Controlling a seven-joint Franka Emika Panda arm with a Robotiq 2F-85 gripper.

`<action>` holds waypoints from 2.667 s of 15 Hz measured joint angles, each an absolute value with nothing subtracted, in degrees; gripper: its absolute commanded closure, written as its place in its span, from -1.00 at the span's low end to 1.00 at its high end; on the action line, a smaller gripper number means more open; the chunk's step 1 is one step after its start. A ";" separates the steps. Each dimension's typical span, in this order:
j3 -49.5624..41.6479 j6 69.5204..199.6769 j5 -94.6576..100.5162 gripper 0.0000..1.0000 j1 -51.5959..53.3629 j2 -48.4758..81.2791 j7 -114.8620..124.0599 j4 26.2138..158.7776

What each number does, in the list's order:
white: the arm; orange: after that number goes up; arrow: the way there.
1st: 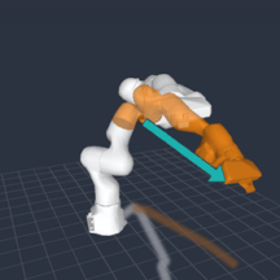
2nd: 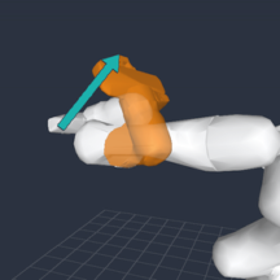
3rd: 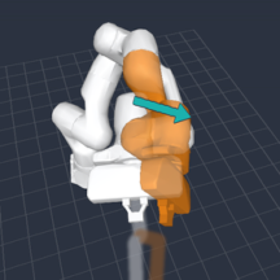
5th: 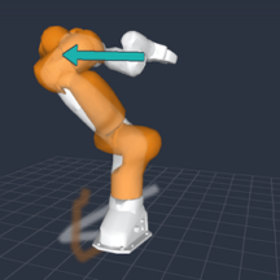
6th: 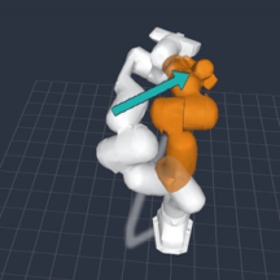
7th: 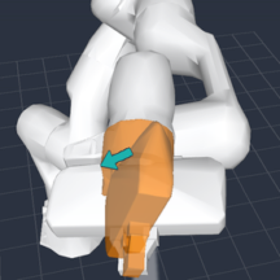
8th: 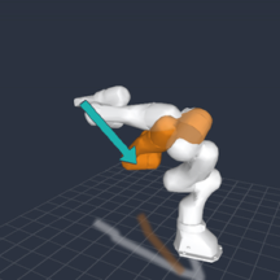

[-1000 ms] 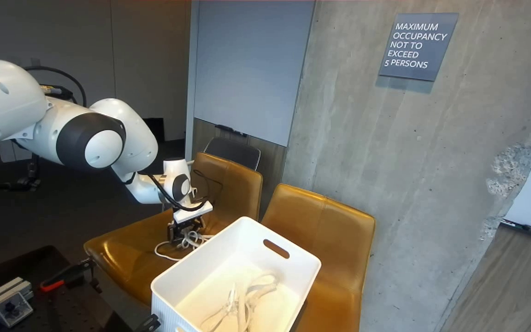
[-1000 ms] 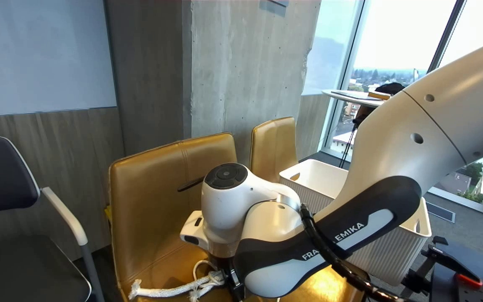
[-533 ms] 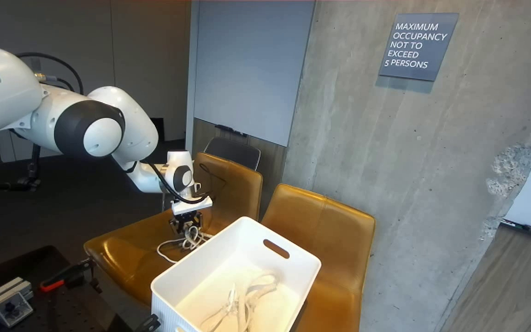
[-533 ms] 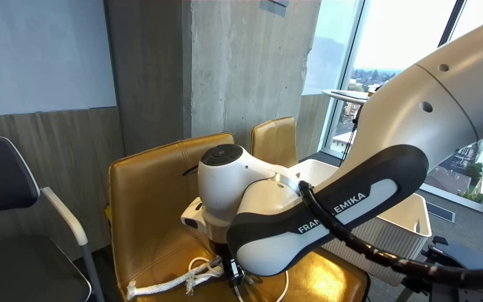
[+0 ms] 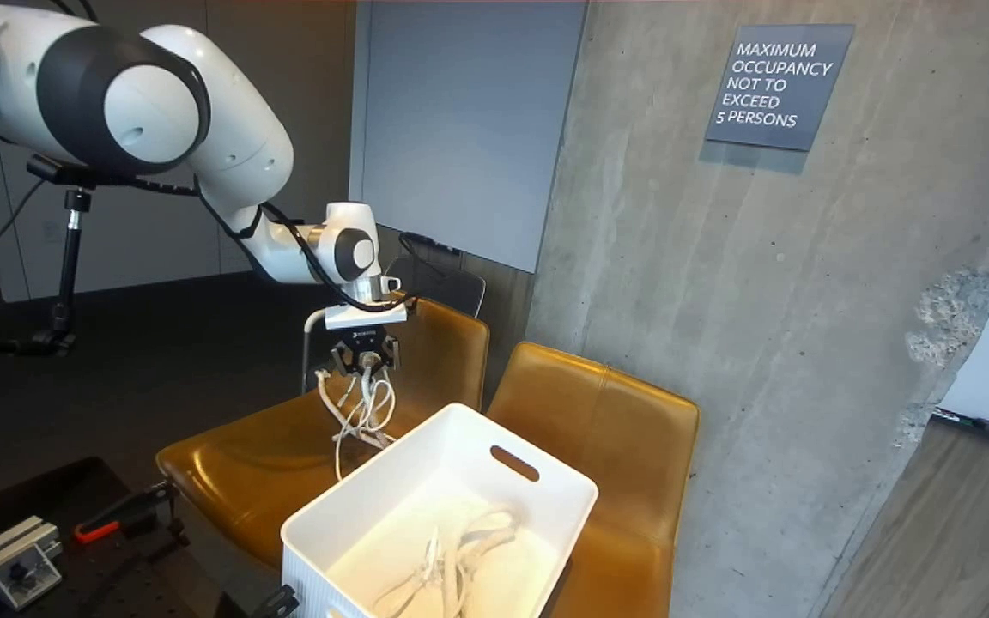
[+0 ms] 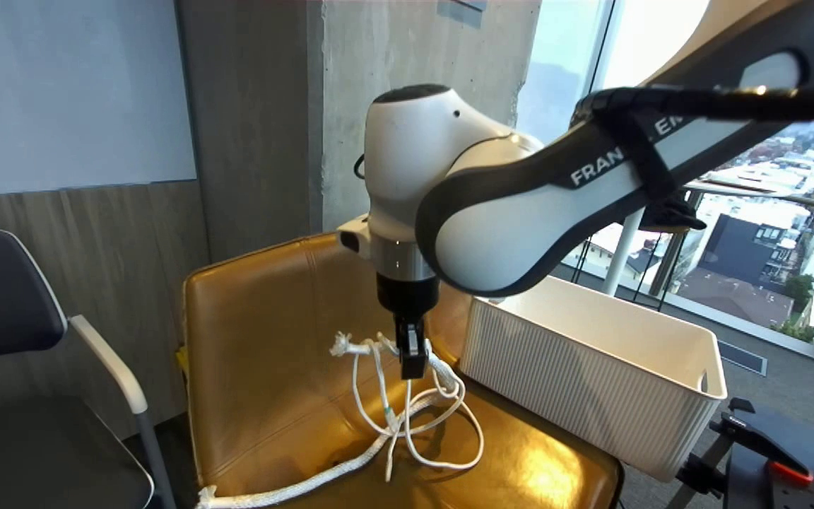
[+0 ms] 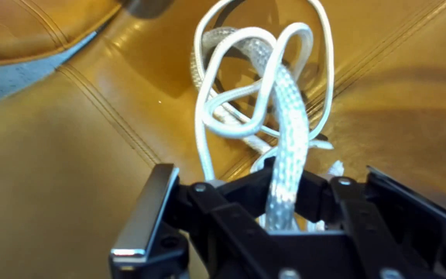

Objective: Put the ropes in the basket

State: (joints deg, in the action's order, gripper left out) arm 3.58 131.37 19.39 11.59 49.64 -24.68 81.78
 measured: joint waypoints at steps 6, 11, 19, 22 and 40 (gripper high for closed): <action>1.32 129.26 19.53 1.00 8.31 33.07 -17.57 91.91; -1.88 125.85 20.45 1.00 4.40 20.47 -15.28 97.92; -7.47 118.40 24.71 1.00 -4.83 5.63 -17.17 100.17; -9.16 117.62 25.64 1.00 -7.79 4.01 -18.88 99.14; -10.29 105.64 27.50 1.00 -10.28 10.60 -28.83 70.36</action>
